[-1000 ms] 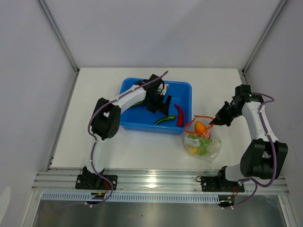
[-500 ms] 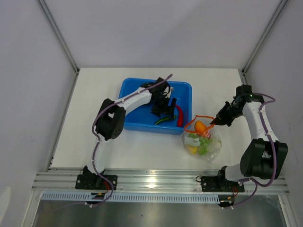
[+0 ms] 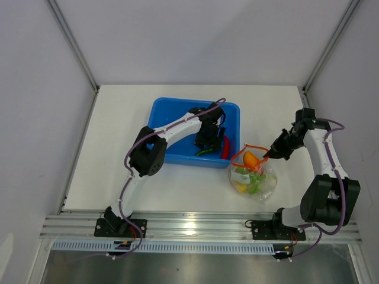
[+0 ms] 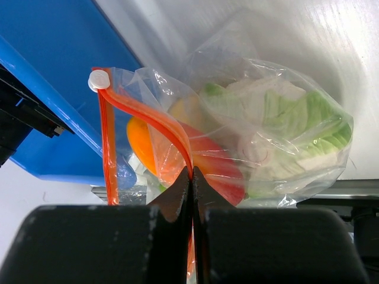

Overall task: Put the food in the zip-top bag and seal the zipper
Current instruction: Pick up the fake vegetable from the bin.

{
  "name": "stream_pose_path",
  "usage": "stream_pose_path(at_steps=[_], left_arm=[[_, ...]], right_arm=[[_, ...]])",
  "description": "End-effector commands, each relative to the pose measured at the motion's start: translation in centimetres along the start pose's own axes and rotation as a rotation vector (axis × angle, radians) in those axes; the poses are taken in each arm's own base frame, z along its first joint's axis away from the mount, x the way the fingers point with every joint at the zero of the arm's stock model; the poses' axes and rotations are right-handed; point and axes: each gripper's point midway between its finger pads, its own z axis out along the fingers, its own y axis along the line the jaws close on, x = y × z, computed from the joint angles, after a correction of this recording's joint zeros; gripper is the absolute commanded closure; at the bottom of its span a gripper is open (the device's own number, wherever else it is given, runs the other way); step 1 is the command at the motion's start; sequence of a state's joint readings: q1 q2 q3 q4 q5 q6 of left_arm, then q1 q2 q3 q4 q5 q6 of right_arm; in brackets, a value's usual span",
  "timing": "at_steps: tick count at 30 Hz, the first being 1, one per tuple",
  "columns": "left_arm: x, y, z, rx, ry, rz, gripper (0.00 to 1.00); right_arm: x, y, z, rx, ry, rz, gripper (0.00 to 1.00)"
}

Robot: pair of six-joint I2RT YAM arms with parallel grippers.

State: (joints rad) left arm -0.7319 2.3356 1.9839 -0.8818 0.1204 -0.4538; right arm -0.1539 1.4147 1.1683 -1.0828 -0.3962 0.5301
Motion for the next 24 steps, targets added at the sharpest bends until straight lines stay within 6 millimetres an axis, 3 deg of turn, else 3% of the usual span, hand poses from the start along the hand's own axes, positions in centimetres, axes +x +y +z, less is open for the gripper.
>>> stream_pose_path(at_steps=[1,2,8,10,13,17,24], left_arm=[[0.8,1.9,0.4,-0.117,0.019,-0.047,0.27],[0.8,2.1,0.4,-0.127,0.019,-0.049,0.35],[0.8,2.4,0.3,-0.142,0.049,-0.086,0.53],[0.6,2.3,0.3,-0.138,0.045,-0.086,0.72],[0.5,2.2,0.4,-0.131,0.039,-0.078,0.88],[-0.2,2.5,-0.4,-0.128,0.02,-0.074,0.94],[-2.8,2.2,-5.3,-0.092,-0.092,-0.061,0.99]], right_arm=[[-0.2,-0.3,-0.7,-0.001,-0.042,-0.026,1.0],[-0.2,-0.3,-0.8,-0.001,-0.044,-0.024,1.0],[-0.1,-0.1,-1.3,-0.012,-0.058,-0.03,1.0],[-0.1,-0.1,-1.4,-0.012,-0.062,-0.031,1.0],[0.0,-0.1,-1.6,-0.02,-0.068,-0.032,1.0],[0.1,0.3,-1.8,-0.042,-0.078,-0.031,1.0],[-0.2,1.4,-2.1,-0.098,-0.105,-0.024,1.0]])
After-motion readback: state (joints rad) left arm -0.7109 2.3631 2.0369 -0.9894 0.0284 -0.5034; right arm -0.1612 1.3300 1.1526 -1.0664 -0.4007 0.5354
